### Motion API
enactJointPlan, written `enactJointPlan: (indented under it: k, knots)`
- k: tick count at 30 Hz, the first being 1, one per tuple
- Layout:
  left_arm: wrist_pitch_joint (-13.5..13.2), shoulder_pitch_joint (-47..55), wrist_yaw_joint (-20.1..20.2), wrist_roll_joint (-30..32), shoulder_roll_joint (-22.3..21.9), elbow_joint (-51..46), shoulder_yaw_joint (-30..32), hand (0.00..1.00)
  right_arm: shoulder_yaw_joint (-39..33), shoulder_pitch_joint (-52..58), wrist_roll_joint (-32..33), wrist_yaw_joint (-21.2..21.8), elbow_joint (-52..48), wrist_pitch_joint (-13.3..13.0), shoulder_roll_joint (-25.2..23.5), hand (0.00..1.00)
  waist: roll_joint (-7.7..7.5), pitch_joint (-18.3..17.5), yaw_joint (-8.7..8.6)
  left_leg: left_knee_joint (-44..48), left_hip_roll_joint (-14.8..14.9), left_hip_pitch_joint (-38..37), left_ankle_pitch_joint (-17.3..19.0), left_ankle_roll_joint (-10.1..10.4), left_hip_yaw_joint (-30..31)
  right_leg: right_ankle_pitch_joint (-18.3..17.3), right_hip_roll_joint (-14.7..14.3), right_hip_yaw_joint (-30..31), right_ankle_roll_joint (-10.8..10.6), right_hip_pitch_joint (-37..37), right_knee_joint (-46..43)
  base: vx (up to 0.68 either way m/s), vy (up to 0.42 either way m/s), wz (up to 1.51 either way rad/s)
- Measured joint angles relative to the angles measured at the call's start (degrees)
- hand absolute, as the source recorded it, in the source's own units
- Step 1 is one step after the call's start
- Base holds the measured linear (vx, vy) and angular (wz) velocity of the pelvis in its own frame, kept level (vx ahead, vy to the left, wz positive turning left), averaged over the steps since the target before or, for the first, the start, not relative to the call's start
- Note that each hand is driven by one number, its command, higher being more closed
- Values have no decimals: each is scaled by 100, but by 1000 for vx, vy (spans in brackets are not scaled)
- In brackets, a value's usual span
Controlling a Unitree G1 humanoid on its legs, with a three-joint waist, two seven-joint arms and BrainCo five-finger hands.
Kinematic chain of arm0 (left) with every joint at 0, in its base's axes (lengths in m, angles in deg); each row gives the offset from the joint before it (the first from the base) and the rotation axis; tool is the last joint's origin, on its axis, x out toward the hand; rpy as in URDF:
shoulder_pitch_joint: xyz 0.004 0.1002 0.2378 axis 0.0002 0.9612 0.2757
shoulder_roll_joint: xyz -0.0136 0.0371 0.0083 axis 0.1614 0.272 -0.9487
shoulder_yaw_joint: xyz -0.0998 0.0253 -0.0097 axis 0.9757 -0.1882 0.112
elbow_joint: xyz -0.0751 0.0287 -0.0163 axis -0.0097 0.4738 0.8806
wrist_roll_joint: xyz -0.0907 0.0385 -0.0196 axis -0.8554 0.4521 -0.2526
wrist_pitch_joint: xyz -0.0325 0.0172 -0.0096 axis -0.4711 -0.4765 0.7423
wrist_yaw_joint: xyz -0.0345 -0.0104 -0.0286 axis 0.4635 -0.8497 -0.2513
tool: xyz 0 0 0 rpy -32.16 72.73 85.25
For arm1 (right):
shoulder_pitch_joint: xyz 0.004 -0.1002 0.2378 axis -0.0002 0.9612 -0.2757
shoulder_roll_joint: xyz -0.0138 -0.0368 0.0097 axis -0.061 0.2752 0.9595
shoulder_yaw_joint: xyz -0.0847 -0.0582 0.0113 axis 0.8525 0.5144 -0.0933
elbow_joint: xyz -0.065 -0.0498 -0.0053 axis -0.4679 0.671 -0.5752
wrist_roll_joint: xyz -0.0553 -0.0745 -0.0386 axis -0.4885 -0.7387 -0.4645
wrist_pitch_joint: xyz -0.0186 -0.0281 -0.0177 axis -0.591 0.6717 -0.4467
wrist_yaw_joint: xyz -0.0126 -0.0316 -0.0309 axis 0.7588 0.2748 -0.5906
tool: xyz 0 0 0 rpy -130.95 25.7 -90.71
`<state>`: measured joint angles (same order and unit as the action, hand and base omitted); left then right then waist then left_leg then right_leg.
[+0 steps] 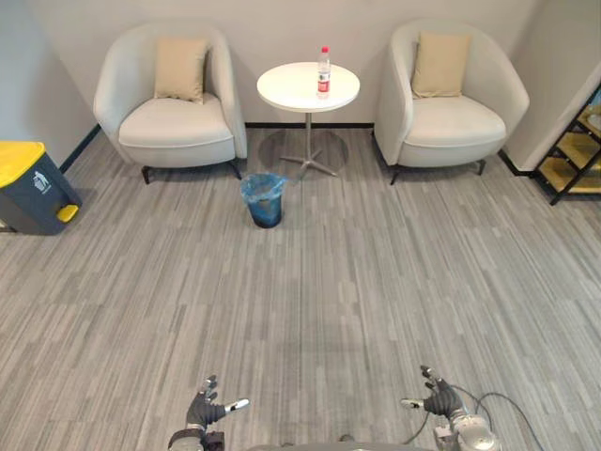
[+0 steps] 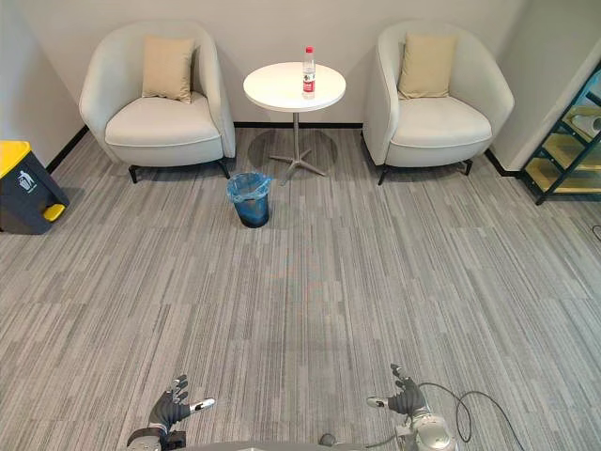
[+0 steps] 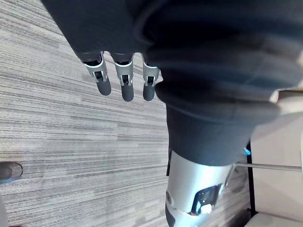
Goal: Gather rubbish on tea table into small bin, then transfer packed bag to large trash can.
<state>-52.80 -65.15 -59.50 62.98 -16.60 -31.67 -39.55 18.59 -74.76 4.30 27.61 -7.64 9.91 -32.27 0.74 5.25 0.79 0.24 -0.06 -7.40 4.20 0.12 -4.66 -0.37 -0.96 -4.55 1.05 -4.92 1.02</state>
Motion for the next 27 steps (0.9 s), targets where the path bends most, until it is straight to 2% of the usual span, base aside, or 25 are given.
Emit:
enactJointPlan:
  k: [11,19,23,26,27]
  knots:
    - [0,88,5,54,86,1,169,0,-109,116,-146,-5,8,16,309,0,44,-16,-16,34,20,46,23,29,-40,9,-14,26,-6,44,13,-39,-9,-1]
    - [1,76,-4,-24,85,0,196,0,-131,-13,-135,-36,25,89,299,0,84,-39,-14,11,73,72,33,35,-161,38,-77,148,25,122,15,24,-11,-8]
    - [2,52,-14,-81,53,-13,196,0,-335,-161,-63,-145,147,138,189,0,104,-21,-7,163,110,132,168,24,-212,24,-108,203,7,137,9,13,-10,-12]
    - [7,74,-62,-203,-46,-300,199,0,-348,-406,109,-251,242,161,176,0,174,50,15,719,175,472,592,23,-335,-361,-127,332,-50,562,-616,-11,16,-28]
    - [9,83,-112,-262,-60,-430,198,0,-350,-464,130,-257,242,173,135,0,138,119,15,1012,157,592,819,-35,-351,-777,-66,314,-149,878,-1296,0,37,-10]
